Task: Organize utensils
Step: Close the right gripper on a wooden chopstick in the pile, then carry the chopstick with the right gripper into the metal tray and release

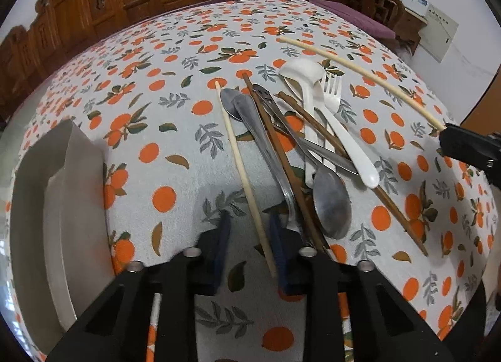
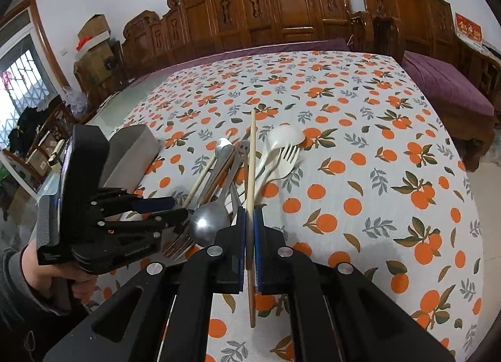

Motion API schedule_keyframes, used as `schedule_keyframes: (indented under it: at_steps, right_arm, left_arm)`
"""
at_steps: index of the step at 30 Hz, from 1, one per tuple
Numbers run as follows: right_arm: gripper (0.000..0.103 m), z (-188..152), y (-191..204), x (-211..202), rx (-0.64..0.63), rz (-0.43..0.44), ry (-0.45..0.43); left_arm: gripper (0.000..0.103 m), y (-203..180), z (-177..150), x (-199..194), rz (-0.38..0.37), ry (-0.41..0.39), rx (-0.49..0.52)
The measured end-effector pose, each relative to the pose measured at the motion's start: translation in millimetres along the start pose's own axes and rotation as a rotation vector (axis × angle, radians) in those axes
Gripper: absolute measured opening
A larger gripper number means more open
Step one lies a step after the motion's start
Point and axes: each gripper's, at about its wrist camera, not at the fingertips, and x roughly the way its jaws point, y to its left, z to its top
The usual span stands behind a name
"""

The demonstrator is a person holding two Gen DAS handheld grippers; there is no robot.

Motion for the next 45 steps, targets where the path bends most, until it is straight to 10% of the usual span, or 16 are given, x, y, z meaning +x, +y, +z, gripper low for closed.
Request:
schedule_keyframes:
  at_steps: [5, 45]
  right_arm:
    - [0.006, 0.0, 6.7, -7.3, -0.016, -0.004, -0.006]
    - [0.006, 6.0, 145.7, -10.2, -0.18, 0.067, -0.01]
  left_arm:
    - [0.004, 10.0, 0.2, -0.8, -0.007, 0.022, -0.035]
    - [0.004, 132.1, -54.0, -121.0, 0.02, -0.091, -0.138]
